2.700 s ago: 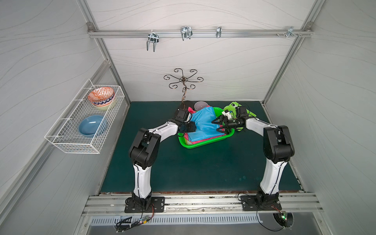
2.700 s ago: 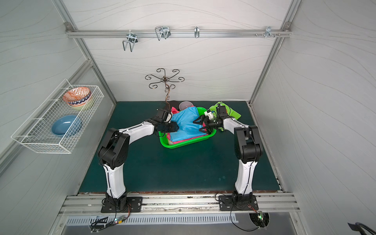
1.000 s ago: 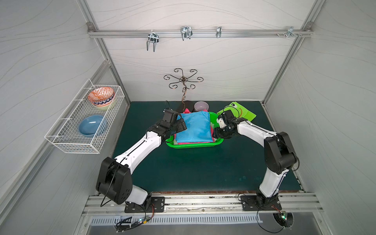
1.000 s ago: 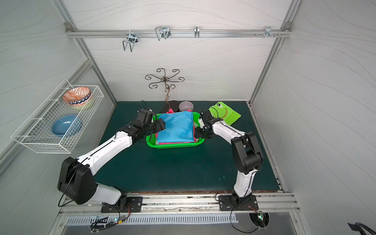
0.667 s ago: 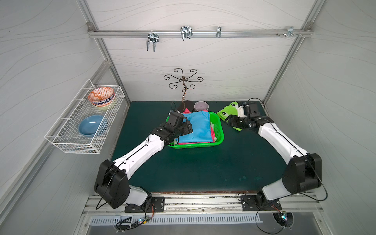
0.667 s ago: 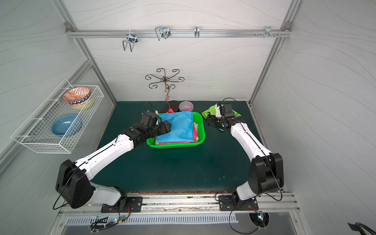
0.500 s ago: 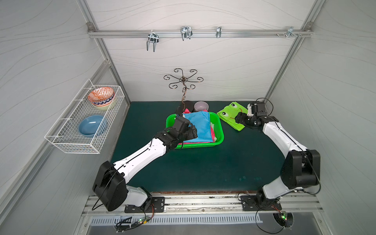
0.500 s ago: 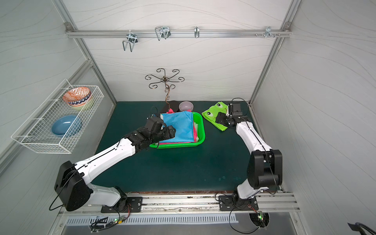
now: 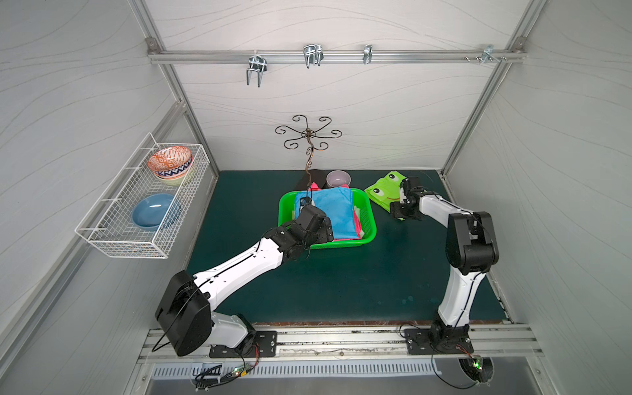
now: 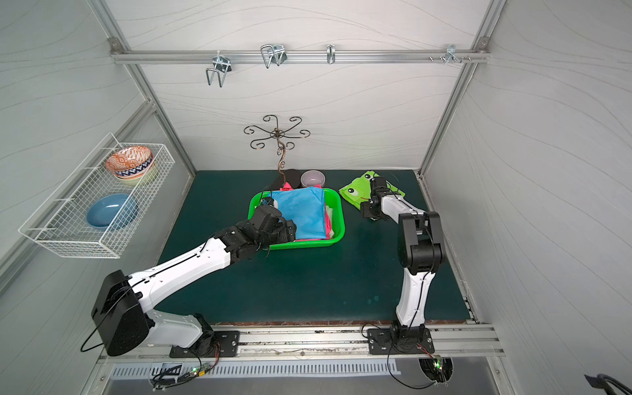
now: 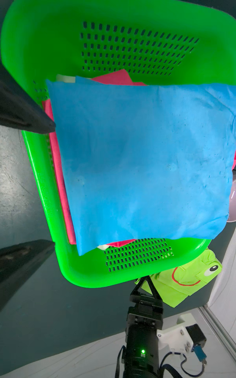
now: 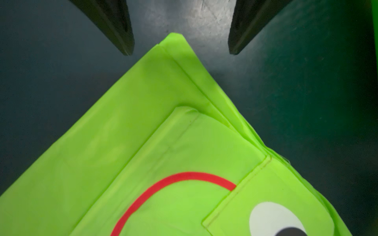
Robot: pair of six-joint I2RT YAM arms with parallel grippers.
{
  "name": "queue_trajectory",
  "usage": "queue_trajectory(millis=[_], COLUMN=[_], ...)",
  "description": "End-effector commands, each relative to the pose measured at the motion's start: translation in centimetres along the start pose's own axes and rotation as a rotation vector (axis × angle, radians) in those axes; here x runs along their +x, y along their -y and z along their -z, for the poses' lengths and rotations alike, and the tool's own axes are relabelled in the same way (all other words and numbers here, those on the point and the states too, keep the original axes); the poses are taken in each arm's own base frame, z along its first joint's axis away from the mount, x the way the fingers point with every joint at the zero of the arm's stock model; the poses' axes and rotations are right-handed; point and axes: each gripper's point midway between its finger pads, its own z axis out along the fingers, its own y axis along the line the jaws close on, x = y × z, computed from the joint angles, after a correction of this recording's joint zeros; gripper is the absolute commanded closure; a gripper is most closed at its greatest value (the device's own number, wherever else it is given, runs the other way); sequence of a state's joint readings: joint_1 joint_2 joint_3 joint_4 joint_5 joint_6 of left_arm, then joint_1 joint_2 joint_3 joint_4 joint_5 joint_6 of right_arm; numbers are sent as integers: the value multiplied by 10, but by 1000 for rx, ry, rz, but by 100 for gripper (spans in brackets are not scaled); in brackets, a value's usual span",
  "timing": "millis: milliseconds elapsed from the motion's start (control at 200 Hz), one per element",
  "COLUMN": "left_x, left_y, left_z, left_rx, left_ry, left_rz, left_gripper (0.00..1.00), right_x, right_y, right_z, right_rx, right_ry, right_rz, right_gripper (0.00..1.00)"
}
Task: Put the folded raincoat in the basket
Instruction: Move the raincoat to the center of the board.
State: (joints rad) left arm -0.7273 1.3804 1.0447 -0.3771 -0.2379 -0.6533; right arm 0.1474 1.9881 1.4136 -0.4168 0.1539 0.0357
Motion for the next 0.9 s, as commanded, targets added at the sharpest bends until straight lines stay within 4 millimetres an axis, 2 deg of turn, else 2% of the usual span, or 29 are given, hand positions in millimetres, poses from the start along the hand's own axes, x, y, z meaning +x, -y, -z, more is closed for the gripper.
queue_trajectory(millis=[0, 135, 215, 335, 375, 415, 465, 520, 675, 740, 830, 895], left_x=[-11, -9, -8, -1, 1, 3, 4, 4, 3, 4, 10, 17], left_y=[1, 3, 3, 1, 2, 3, 5, 6, 8, 9, 12, 13], left_z=[5, 2, 2, -7, -9, -11, -13, -13, -14, -15, -17, -19], left_rx=[-1, 6, 5, -1, 1, 5, 3, 4, 11, 18, 31, 39], left_ry=[39, 27, 24, 8, -4, -17, -27, -33, -32, -40, -70, -99], left_rz=[-19, -26, -30, -28, -30, -31, -36, -40, -35, -32, -27, -18], left_gripper=[14, 14, 14, 14, 14, 14, 13, 13, 13, 13, 13, 13], right_x=[-7, 5, 16, 20, 21, 23, 25, 28, 31, 37, 52, 63], right_y=[9, 7, 6, 0, -2, -2, 0, -2, -16, -21, -27, -31], right_z=[-4, -16, -24, -31, -33, -34, -36, -36, -32, -32, -29, -22], right_rx=[45, 31, 13, -35, -46, -48, -42, -46, -62, -82, -124, -150], right_ry=[-25, -114, -171, -212, -219, -230, -242, -250, -244, -263, -310, -353], right_rz=[137, 238, 274, 302, 304, 303, 308, 321, 347, 336, 295, 238], right_gripper=[24, 27, 32, 35, 41, 43, 52, 53, 68, 73, 89, 94])
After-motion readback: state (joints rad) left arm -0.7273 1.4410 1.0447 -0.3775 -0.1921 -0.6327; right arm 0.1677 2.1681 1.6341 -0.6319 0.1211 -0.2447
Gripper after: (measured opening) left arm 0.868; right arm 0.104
